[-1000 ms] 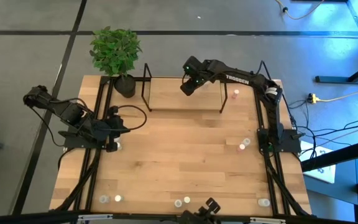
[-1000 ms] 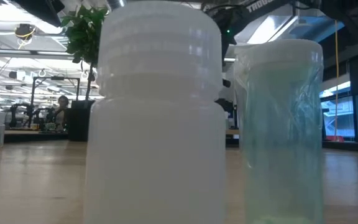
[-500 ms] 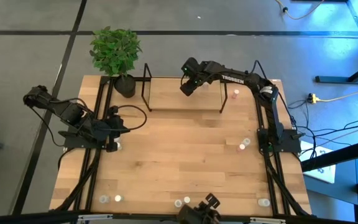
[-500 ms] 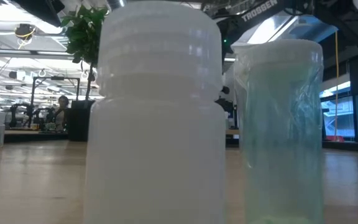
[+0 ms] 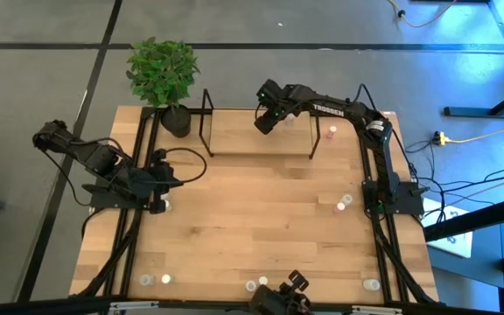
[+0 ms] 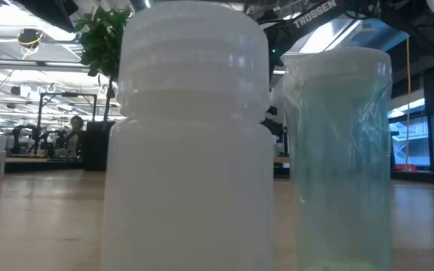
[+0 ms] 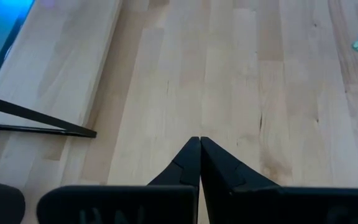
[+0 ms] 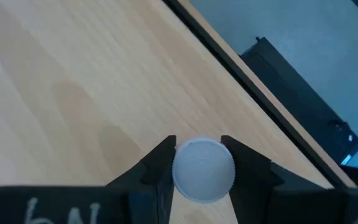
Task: Pick and place medicine bottles onto shelf by color
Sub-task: Put the bottom left pink medicine bottle on the shelf
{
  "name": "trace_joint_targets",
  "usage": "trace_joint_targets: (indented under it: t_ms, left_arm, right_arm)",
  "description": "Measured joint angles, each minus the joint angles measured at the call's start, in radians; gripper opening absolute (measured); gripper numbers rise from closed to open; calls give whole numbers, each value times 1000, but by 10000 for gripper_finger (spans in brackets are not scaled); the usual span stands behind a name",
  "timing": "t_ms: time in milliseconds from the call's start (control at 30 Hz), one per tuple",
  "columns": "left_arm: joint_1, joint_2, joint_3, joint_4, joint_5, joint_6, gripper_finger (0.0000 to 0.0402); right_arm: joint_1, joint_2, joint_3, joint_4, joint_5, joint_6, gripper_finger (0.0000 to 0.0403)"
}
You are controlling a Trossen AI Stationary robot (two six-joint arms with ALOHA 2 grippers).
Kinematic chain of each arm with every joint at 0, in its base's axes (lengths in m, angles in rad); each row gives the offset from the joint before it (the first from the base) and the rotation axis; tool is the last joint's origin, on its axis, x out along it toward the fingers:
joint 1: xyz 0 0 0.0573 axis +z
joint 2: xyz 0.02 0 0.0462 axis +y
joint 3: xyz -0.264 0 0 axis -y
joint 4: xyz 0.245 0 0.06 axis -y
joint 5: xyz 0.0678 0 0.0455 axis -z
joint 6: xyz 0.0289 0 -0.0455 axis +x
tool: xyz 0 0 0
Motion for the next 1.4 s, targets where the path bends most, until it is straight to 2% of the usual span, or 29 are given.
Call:
trace_joint_targets:
  t_ms: [100, 533, 1000, 1200, 1400]
  left_arm:
    - [0, 0, 0, 21, -18, -6, 0]
    - [0, 0, 0, 28, -272, -153, 0]
    - [0, 0, 0, 24, -254, -153, 0]
    - [0, 0, 0, 24, -254, -153, 0]
    - [0, 0, -36, 25, -253, -155, 0]
  right_arm:
    - [-1, 0, 0, 0, -1, 4, 123]
    - [-3, 0, 0, 0, -1, 23, 123]
    - [-3, 0, 0, 0, -3, 26, 123]
    - [-9, 0, 0, 11, -2, 77, 123]
    - [-16, 0, 0, 12, 15, -3, 123]
